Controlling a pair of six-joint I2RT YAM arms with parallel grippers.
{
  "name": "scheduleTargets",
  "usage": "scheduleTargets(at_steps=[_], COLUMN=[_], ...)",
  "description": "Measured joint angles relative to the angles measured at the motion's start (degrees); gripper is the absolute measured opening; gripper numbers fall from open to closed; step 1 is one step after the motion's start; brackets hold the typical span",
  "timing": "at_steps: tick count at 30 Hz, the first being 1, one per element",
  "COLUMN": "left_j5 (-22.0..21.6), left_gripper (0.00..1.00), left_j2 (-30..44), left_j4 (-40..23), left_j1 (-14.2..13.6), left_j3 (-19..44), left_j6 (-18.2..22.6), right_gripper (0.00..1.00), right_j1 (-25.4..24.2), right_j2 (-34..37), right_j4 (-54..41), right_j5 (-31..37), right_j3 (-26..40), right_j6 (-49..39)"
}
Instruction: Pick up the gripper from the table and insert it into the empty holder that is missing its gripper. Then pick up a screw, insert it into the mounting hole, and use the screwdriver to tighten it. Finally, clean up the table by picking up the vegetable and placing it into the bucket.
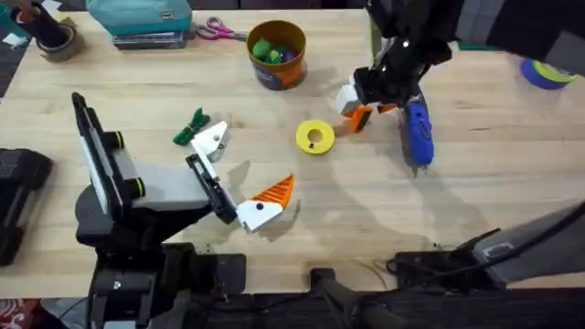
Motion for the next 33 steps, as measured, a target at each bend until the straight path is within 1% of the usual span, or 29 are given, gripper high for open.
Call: scheduleTargets(at_steps=[1,4,6,9,12,14,15,16,28,33], left_j5=[0.0,0.0,0.0,0.0,0.0,0.0,0.0,0.0,0.0,0.0], left_gripper=[0.986,0.986,0.985,0.986,0.985,0.986,0.986,0.986,0.986,0.986], left_j2=[0.0,0.0,0.0,0.0,0.0,0.0,0.0,0.0,0.0,0.0], left_j4=[0.0,0.0,0.0,0.0,0.0,0.0,0.0,0.0,0.0,0.0], left_j1=[0.0,0.0,0.0,0.0,0.0,0.0,0.0,0.0,0.0,0.0], left_j3=[0.0,0.0,0.0,0.0,0.0,0.0,0.0,0.0,0.0,0.0], left_j6=[0.0,0.0,0.0,0.0,0.0,0.0,0.0,0.0,0.0,0.0], right_gripper=[0.68,0.558,0.5,0.489,0.435,0.325,0.248,0.024,0.009,0.009], right_j1=[0.0,0.0,0.0,0.0,0.0,0.0,0.0,0.0,0.0,0.0], right_j2=[0.0,0.0,0.0,0.3,1.3,2.1,2.1,2.1,2.1,1.5], right_j4=[0.0,-0.1,-0.4,-0.5,-0.5,-0.5,-0.4,-0.2,-0.7,-2.5], right_j5=[0.0,-0.3,-0.4,-0.4,-0.4,-0.3,-0.3,-0.2,-0.2,-0.2], right_j3=[0.0,0.0,0.0,0.0,0.0,0.0,0.0,0.0,0.3,2.5], right_j6=[0.0,0.0,0.0,0.0,0.0,0.0,0.0,0.1,0.2,0.2])
